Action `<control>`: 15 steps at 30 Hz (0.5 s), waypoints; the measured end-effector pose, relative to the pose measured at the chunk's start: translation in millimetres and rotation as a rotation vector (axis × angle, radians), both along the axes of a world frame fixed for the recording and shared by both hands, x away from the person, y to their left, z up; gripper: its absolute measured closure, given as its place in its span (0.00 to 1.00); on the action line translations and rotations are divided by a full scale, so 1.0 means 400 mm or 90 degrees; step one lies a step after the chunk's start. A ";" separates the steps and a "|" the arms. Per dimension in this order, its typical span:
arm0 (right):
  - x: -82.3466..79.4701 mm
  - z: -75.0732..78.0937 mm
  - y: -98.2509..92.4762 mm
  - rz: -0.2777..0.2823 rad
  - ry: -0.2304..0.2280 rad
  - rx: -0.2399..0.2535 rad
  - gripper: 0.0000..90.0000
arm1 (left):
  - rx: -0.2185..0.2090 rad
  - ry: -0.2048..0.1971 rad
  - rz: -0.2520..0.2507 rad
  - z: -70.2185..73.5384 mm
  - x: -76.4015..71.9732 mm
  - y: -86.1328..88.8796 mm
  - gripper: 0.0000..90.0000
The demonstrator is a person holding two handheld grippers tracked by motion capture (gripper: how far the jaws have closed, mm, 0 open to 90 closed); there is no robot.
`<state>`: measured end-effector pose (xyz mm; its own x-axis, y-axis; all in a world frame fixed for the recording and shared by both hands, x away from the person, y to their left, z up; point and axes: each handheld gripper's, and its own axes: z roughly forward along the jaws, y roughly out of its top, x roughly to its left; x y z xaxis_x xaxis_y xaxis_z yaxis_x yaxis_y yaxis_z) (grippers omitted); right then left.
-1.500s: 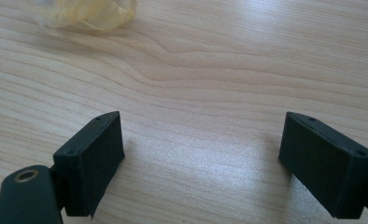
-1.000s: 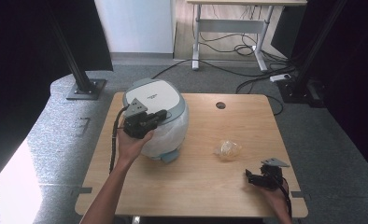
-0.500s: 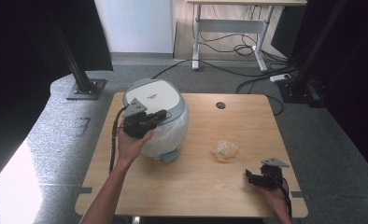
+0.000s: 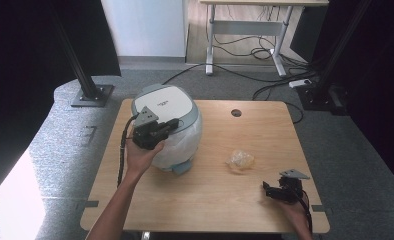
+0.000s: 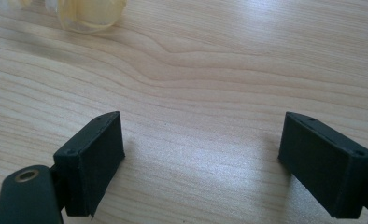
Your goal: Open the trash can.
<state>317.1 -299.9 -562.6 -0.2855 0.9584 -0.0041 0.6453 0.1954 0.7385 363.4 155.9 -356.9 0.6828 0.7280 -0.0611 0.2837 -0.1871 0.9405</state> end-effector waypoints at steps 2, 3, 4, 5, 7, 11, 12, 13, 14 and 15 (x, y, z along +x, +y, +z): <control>0.000 0.000 0.000 0.000 0.000 0.000 0.15 | 0.000 0.000 0.000 0.000 0.000 0.000 1.00; 0.000 0.000 0.000 0.000 0.000 0.000 0.15 | 0.000 0.001 -0.001 0.000 0.000 0.000 1.00; 0.000 0.000 0.000 0.000 0.000 0.000 0.15 | -0.001 -0.001 0.000 0.000 0.000 0.000 1.00; 0.000 0.000 0.000 0.000 0.000 0.000 0.15 | -0.002 0.000 0.000 0.000 0.000 0.000 1.00; 0.000 0.000 0.000 0.000 0.000 0.000 0.15 | -0.002 0.000 0.001 -0.001 0.000 0.000 1.00; 0.000 0.000 0.000 0.000 0.000 0.001 0.15 | -0.002 0.002 0.001 0.000 0.002 0.001 1.00; 0.000 0.000 0.000 0.000 0.000 0.000 0.15 | -0.001 0.002 0.001 0.000 0.002 0.001 1.00; 0.000 0.000 0.000 0.000 0.000 0.000 0.15 | 0.000 0.000 0.003 0.001 0.002 0.000 1.00; 0.000 0.000 0.000 0.000 0.000 0.001 0.15 | 0.001 0.000 0.003 0.003 0.002 0.000 1.00; 0.000 0.000 0.000 0.000 0.000 0.000 0.15 | 0.003 0.001 0.002 0.004 0.002 0.000 1.00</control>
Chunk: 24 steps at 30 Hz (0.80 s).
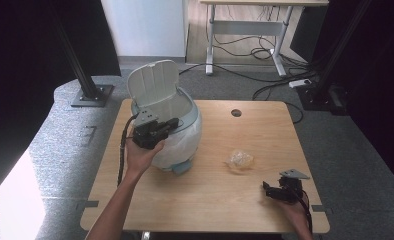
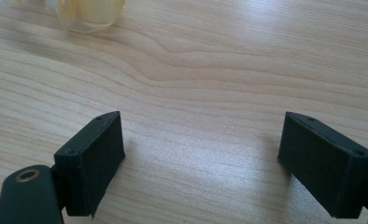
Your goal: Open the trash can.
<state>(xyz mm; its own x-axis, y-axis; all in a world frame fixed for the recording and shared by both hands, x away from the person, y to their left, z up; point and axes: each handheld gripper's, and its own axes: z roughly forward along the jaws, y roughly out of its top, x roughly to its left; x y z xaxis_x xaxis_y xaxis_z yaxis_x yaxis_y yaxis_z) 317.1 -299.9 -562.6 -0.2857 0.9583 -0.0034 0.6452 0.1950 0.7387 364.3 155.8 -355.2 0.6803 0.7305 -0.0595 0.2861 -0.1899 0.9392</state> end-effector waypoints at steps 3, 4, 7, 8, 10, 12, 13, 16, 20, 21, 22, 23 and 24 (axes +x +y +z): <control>0.000 0.000 0.000 0.000 0.000 0.000 0.15 | 0.004 -0.005 0.001 0.001 -0.004 0.000 0.98; 0.000 0.000 0.000 0.000 0.000 0.000 0.15 | 0.004 -0.007 0.002 0.000 -0.007 -0.001 0.97; 0.000 0.000 0.000 0.000 0.000 0.001 0.15 | -0.007 -0.023 -0.007 -0.002 -0.025 -0.002 0.94; 0.000 0.000 0.000 0.000 0.001 0.001 0.15 | -0.009 -0.028 -0.006 -0.002 -0.031 -0.002 0.92; 0.000 0.000 0.000 0.000 0.000 0.002 0.15 | -0.018 -0.036 -0.009 -0.001 -0.048 0.002 0.88; 0.000 -0.001 0.000 0.000 -0.002 0.001 0.15 | -0.024 -0.041 -0.009 -0.003 -0.063 0.008 0.83; 0.000 -0.001 0.000 0.000 -0.002 0.001 0.15 | -0.025 -0.045 -0.006 -0.004 -0.069 0.011 0.80; 0.000 -0.001 0.000 0.001 -0.002 0.000 0.15 | -0.031 -0.053 0.018 -0.012 -0.093 0.028 0.67; 0.000 -0.001 0.000 0.000 -0.001 0.001 0.15 | -0.031 -0.047 0.035 -0.027 -0.121 0.060 0.54; 0.000 -0.001 0.000 0.000 -0.001 0.001 0.15 | -0.027 -0.041 0.037 -0.032 -0.127 0.066 0.48; 0.000 -0.001 0.000 0.001 -0.002 0.000 0.15 | -0.025 -0.039 0.038 -0.036 -0.131 0.071 0.45; 0.000 -0.001 0.000 0.001 -0.001 0.000 0.15 | -0.027 -0.041 0.040 -0.041 -0.141 0.080 0.43; 0.000 -0.001 0.000 0.001 -0.001 0.000 0.15 | -0.026 -0.042 0.044 -0.045 -0.149 0.086 0.39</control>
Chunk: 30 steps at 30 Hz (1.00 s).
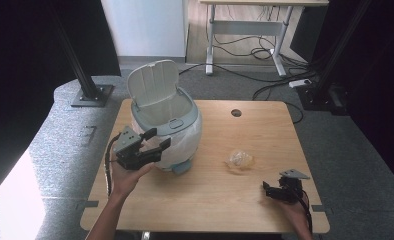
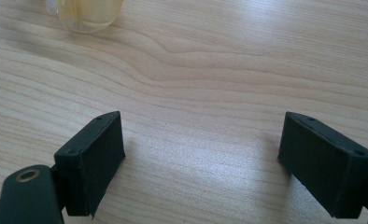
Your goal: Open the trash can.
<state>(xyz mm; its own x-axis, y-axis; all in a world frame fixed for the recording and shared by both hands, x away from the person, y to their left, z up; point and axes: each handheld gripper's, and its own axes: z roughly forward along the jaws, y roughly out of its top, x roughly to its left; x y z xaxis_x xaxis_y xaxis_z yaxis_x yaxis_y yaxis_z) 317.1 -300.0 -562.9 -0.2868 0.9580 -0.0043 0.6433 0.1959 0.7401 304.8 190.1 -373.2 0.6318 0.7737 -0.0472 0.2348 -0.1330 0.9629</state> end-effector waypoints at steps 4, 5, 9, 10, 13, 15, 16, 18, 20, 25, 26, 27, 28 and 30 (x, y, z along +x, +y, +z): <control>0.000 0.000 0.000 -0.001 0.000 0.000 0.15 | 0.000 -0.006 0.004 -0.017 -0.030 0.025 0.31; 0.000 0.000 0.000 -0.001 0.000 0.000 0.15 | 0.002 -0.007 0.007 -0.021 -0.035 0.029 0.28; 0.000 0.000 0.000 -0.001 0.000 0.000 0.15 | 0.003 -0.015 0.020 -0.043 -0.055 0.051 0.25; 0.000 0.000 0.000 -0.001 0.000 0.000 0.15 | 0.002 -0.016 0.025 -0.051 -0.059 0.058 0.24; 0.000 0.000 0.000 -0.001 0.000 0.000 0.15 | -0.001 -0.005 0.035 -0.076 -0.060 0.072 0.24; 0.000 0.000 0.000 -0.001 0.000 0.000 0.15 | -0.001 0.008 0.041 -0.097 -0.057 0.081 0.24; -0.001 0.000 0.001 -0.002 0.000 0.000 0.15 | -0.001 0.016 0.045 -0.112 -0.053 0.085 0.24; -0.001 0.000 0.001 -0.002 0.000 0.000 0.15 | 0.003 0.027 0.049 -0.131 -0.048 0.089 0.24; -0.001 0.000 0.001 -0.002 0.000 0.000 0.15 | 0.007 0.036 0.053 -0.150 -0.043 0.092 0.24; -0.001 0.000 0.001 -0.003 0.000 0.000 0.15 | 0.010 0.069 0.066 -0.212 -0.027 0.097 0.23; -0.001 0.000 0.001 -0.002 0.000 0.000 0.15 | 0.013 0.075 0.067 -0.221 -0.023 0.097 0.23; -0.001 0.000 0.001 -0.002 0.000 0.000 0.15 | 0.021 0.083 0.067 -0.231 -0.019 0.096 0.23; -0.001 0.000 0.001 -0.002 0.000 0.000 0.15 | 0.028 0.088 0.070 -0.241 -0.015 0.095 0.23; -0.001 0.000 0.001 -0.002 0.000 0.000 0.15 | 0.032 0.101 0.074 -0.259 -0.007 0.096 0.23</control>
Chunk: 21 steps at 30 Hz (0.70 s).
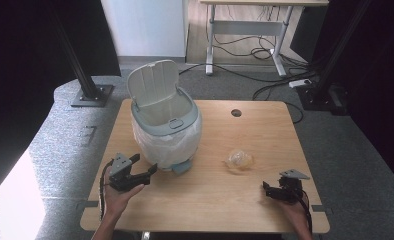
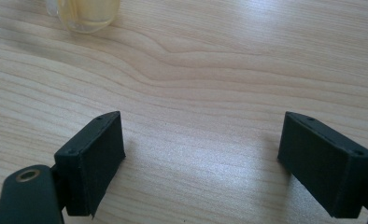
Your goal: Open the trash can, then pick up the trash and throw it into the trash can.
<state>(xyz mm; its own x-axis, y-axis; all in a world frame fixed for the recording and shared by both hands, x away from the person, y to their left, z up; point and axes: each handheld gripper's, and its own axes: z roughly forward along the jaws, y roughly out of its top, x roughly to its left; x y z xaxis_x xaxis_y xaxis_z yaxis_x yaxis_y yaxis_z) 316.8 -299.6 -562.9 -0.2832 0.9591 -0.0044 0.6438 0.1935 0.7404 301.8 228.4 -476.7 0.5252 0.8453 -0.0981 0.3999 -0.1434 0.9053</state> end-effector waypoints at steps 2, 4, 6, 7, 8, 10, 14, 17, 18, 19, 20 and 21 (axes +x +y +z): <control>0.000 0.000 0.000 0.000 0.000 0.000 0.15 | 0.007 0.008 0.003 -0.013 0.004 0.001 0.23; 0.000 0.000 0.000 0.000 0.000 0.000 0.15 | 0.007 0.016 0.006 -0.024 0.007 0.004 0.24; 0.000 0.000 0.000 0.000 0.001 0.000 0.15 | 0.010 0.022 0.010 -0.035 0.008 0.007 0.24; 0.000 0.000 0.000 0.000 0.001 0.000 0.15 | 0.010 0.023 0.011 -0.038 0.008 0.008 0.24; 0.000 0.000 0.000 0.000 0.001 0.000 0.15 | 0.010 0.025 0.013 -0.042 0.008 0.009 0.24; 0.000 0.000 0.000 0.000 0.001 0.000 0.15 | 0.012 0.028 0.014 -0.048 0.008 0.011 0.24; 0.000 0.000 0.000 0.000 0.001 0.000 0.15 | 0.014 0.034 0.014 -0.058 0.009 0.011 0.24; 0.000 0.000 0.000 0.000 0.001 0.000 0.15 | 0.018 0.041 0.014 -0.068 0.012 0.009 0.24; 0.000 0.001 0.000 0.000 0.001 0.001 0.15 | 0.019 0.044 0.014 -0.071 0.012 0.008 0.24; 0.000 0.001 0.000 0.000 0.001 0.001 0.15 | 0.021 0.046 0.013 -0.075 0.013 0.008 0.24; 0.000 0.001 0.000 0.000 0.000 0.000 0.15 | 0.026 0.048 0.012 -0.078 0.013 0.007 0.24; 0.000 0.001 0.001 -0.001 0.000 0.000 0.15 | 0.028 0.049 0.012 -0.081 0.013 0.007 0.24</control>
<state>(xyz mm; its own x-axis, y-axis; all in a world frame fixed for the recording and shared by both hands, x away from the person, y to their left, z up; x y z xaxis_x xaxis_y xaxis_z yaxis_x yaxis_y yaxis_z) 316.7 -299.4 -562.5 -0.2820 0.9594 -0.0044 0.6443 0.1927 0.7401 307.1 231.2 -509.2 0.5009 0.8597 -0.1001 0.4710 -0.1737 0.8649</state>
